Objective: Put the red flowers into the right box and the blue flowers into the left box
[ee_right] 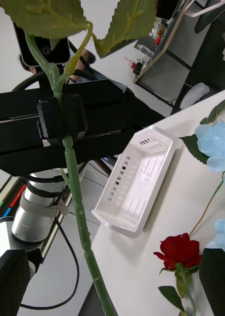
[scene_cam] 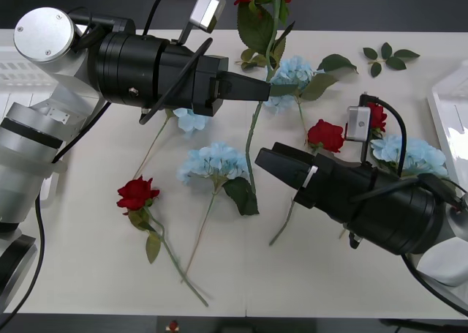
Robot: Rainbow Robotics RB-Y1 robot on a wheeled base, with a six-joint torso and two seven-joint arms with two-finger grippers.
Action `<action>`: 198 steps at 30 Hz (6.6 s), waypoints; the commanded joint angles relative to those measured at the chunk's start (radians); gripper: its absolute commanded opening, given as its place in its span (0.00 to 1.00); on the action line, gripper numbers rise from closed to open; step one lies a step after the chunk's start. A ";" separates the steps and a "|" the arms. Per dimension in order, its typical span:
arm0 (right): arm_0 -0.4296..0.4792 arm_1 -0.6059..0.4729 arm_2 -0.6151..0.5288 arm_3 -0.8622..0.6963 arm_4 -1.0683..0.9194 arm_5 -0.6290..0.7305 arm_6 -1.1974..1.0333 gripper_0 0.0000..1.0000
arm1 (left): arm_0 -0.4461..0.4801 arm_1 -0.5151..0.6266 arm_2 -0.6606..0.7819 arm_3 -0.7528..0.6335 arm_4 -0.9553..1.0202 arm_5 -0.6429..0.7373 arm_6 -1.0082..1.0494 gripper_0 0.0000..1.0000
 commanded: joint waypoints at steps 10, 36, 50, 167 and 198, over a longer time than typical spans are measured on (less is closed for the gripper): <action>-0.082 0.119 0.056 -0.034 0.025 -0.111 0.012 1.00 | -0.032 -0.002 0.021 -0.017 0.016 -0.007 -0.027 0.00; -0.081 0.119 0.061 -0.034 0.013 -0.120 0.012 0.00 | -0.032 -0.002 0.021 -0.017 0.016 -0.007 -0.027 1.00; -0.081 0.109 0.061 -0.034 0.013 -0.129 0.012 0.00 | -0.032 -0.002 0.021 -0.017 0.016 -0.007 -0.027 1.00; -0.489 -0.574 0.019 0.788 0.628 0.656 -1.492 0.86 | -0.139 0.187 -0.416 0.396 -1.104 -0.202 0.411 1.00; -0.395 -0.279 0.019 0.266 1.617 0.946 -2.698 0.86 | -0.139 0.151 -0.428 0.398 -1.138 -0.177 0.435 0.00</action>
